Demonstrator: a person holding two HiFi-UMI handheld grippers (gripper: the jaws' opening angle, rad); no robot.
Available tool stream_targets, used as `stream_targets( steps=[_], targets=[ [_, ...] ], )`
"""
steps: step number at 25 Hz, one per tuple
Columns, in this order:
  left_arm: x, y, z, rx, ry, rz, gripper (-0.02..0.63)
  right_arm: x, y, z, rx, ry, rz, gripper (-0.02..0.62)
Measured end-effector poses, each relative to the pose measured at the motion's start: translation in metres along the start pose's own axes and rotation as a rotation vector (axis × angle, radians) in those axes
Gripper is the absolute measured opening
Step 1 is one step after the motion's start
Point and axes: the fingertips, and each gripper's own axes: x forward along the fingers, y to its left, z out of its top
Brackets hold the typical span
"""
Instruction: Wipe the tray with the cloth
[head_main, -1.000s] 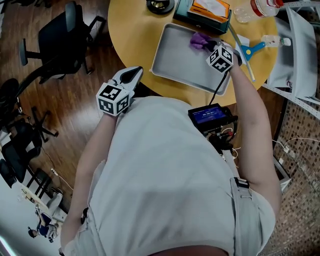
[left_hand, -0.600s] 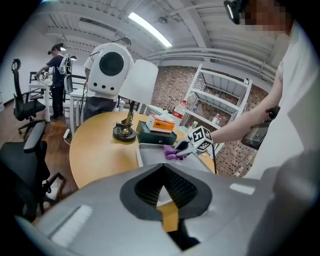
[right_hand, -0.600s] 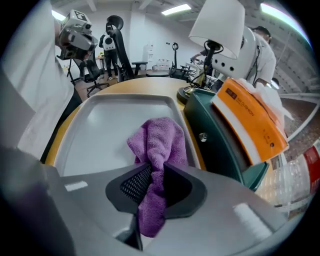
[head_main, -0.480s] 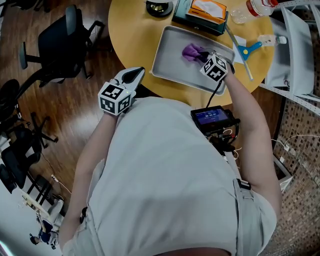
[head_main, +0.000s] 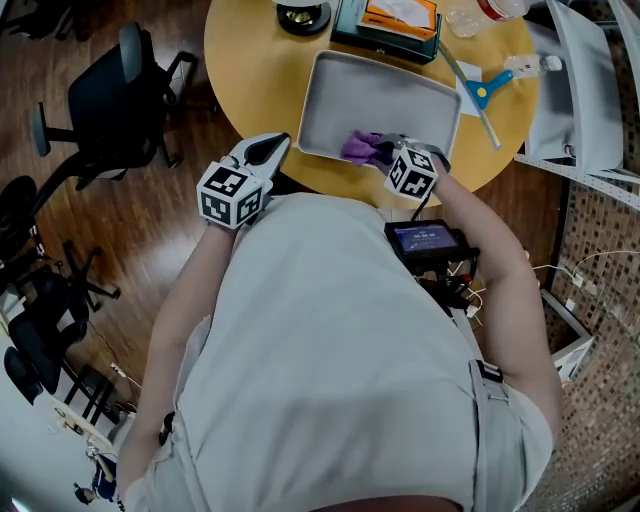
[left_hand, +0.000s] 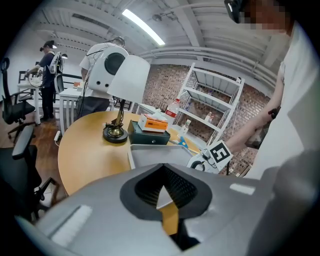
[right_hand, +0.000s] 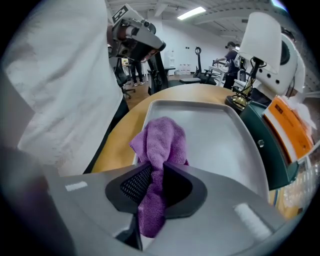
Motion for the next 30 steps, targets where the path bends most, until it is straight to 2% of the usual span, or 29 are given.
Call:
stream_targets(
  steps=[6,9,14,19,23,30],
  targets=[
    [0.001,0.003,-0.004,-0.009,0.005,0.008,0.0,0.002,0.002,-0.001,0.036,-0.001,0.041,0.069],
    [-0.005,0.008,-0.009,-0.023,0.005,0.025,0.0,0.01,0.0,0.015,0.024,-0.037,0.051,0.069],
    [-0.015,0.016,-0.012,-0.043,-0.006,0.055,0.0,0.026,-0.001,0.051,-0.067,-0.066,0.094,0.071],
    [-0.02,0.021,-0.014,-0.061,-0.02,0.07,0.0,0.029,-0.008,0.055,-0.169,-0.056,0.143,0.072],
    [-0.022,0.02,-0.017,-0.07,-0.018,0.071,0.0,0.029,-0.039,0.061,-0.17,-0.04,0.097,0.072],
    [-0.029,0.027,-0.018,-0.089,-0.024,0.106,0.0,0.027,-0.118,0.067,-0.085,-0.021,-0.01,0.074]
  ],
)
